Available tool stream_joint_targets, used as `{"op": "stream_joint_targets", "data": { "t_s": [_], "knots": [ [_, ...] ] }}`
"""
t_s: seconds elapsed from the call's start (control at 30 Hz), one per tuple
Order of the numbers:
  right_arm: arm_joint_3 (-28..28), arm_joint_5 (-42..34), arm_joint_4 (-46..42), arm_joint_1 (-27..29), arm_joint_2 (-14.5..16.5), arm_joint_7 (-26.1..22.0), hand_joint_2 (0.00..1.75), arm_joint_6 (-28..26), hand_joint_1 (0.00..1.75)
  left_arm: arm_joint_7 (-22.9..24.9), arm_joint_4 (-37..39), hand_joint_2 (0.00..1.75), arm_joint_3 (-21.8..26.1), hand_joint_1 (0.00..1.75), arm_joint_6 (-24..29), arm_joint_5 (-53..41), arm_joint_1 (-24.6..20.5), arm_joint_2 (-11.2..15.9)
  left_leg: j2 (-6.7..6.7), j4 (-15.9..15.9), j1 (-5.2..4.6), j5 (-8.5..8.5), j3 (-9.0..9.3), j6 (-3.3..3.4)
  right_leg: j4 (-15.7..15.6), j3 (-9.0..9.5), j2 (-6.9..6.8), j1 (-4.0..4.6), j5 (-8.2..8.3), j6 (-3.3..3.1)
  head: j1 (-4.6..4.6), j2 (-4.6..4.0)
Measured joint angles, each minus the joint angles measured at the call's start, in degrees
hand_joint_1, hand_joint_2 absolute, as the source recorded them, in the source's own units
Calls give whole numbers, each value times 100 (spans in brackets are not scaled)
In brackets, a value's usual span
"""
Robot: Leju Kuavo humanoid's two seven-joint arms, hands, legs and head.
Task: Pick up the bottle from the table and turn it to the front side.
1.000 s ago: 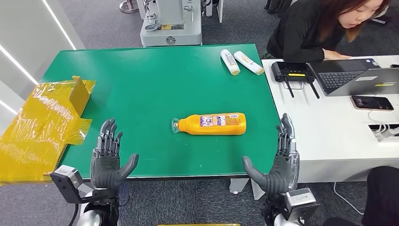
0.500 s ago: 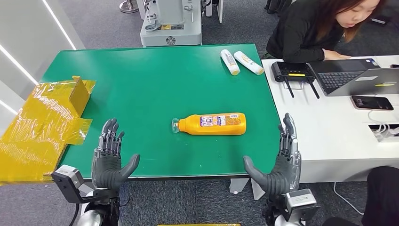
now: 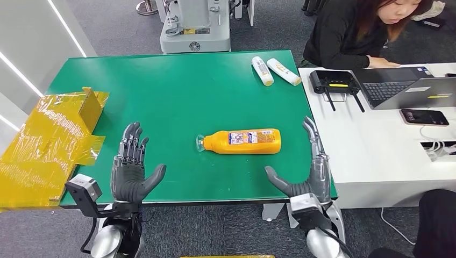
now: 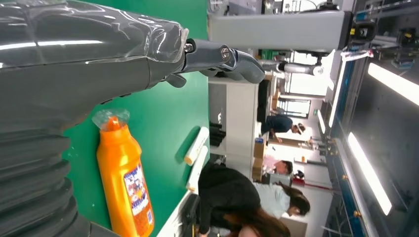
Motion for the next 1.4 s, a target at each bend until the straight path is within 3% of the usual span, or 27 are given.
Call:
{"op": "stream_joint_targets", "data": {
  "t_s": [0.37, 0.83, 1.1, 1.4],
  "knots": [
    [414, 465, 1845, -1674, -376, 169, 175, -49, 0, -284, 590, 175, -279, 0, 52, 382, -469, 113, 0, 2, 1, 4, 0, -2, 2, 0, 2, 0, 3, 1, 1, 1],
    [1653, 1047, 4848, -4031, -332, 884, 175, 1229, 0, -434, 1001, 175, -546, 0, 43, 638, -640, 375, -1, 3, 1, 9, -1, -9, 6, -3, 3, 0, 9, -4, 1, 0],
    [2234, 1212, 6156, -4945, -212, 1230, 175, 2192, 0, -432, 1085, 175, -599, 0, -28, 668, -668, 451, -3, 4, 1, 10, -2, -8, 6, -3, 0, 0, 9, -3, 1, 1],
    [2593, 1219, 6831, -5341, -135, 1450, 175, 2742, 0, -387, 1091, 175, -629, 0, -3, 728, -666, 510, -3, 4, 1, 10, -2, -8, 5, -3, 1, 0, 9, -3, 0, 1]
  ]
}}
